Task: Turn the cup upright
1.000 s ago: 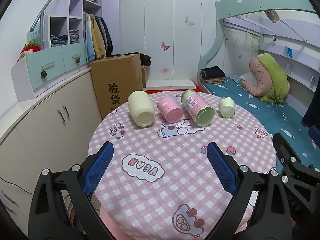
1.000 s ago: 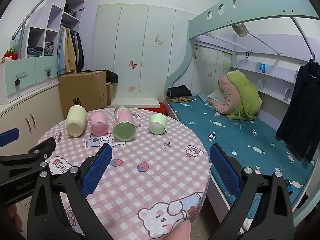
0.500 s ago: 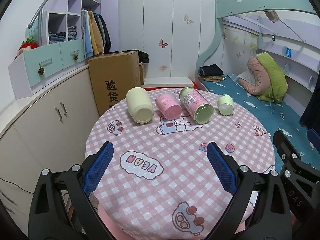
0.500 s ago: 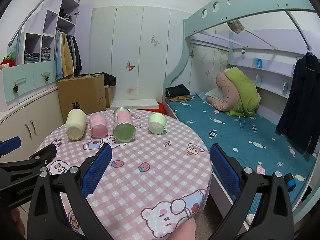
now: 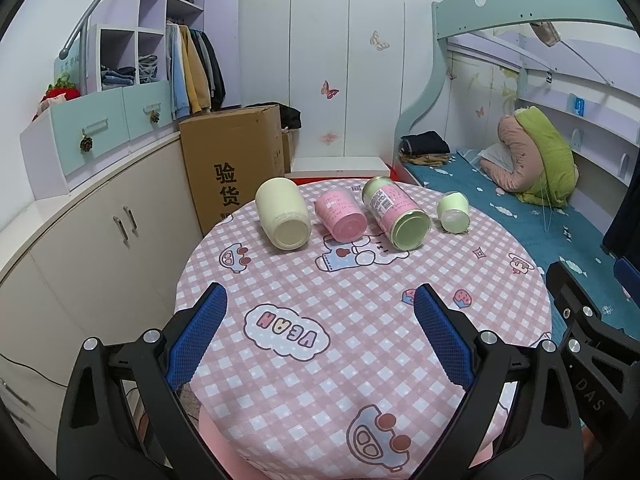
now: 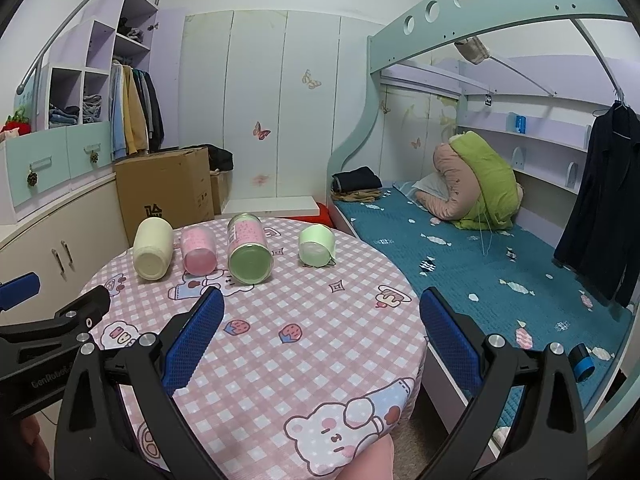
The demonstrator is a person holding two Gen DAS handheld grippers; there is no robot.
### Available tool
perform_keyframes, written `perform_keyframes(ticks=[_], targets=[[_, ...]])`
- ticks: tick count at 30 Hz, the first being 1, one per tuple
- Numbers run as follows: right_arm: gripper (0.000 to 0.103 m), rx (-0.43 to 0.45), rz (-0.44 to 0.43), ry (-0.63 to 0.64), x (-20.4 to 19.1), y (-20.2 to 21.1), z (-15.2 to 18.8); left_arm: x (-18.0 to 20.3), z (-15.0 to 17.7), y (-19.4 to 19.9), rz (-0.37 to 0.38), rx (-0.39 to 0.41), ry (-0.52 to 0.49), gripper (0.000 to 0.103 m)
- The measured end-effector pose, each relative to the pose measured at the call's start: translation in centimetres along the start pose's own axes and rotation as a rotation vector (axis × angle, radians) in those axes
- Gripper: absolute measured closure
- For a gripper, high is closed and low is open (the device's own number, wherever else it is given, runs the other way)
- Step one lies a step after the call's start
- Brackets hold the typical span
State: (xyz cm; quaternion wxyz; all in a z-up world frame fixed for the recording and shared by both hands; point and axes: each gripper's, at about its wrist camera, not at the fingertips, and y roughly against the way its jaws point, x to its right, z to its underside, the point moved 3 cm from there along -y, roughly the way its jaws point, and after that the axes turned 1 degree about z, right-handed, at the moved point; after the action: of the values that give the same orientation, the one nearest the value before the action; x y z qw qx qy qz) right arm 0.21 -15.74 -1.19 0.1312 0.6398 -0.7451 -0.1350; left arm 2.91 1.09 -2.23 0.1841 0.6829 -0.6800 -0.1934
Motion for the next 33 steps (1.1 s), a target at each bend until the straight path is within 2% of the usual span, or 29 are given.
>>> perform_keyframes(ticks=[33], targets=[[0.008, -0.006, 0.005, -0.004, -0.02, -0.25, -0.13, -0.35, 0.32, -0.5, -0.004, -0.018, -0.015, 0.008]])
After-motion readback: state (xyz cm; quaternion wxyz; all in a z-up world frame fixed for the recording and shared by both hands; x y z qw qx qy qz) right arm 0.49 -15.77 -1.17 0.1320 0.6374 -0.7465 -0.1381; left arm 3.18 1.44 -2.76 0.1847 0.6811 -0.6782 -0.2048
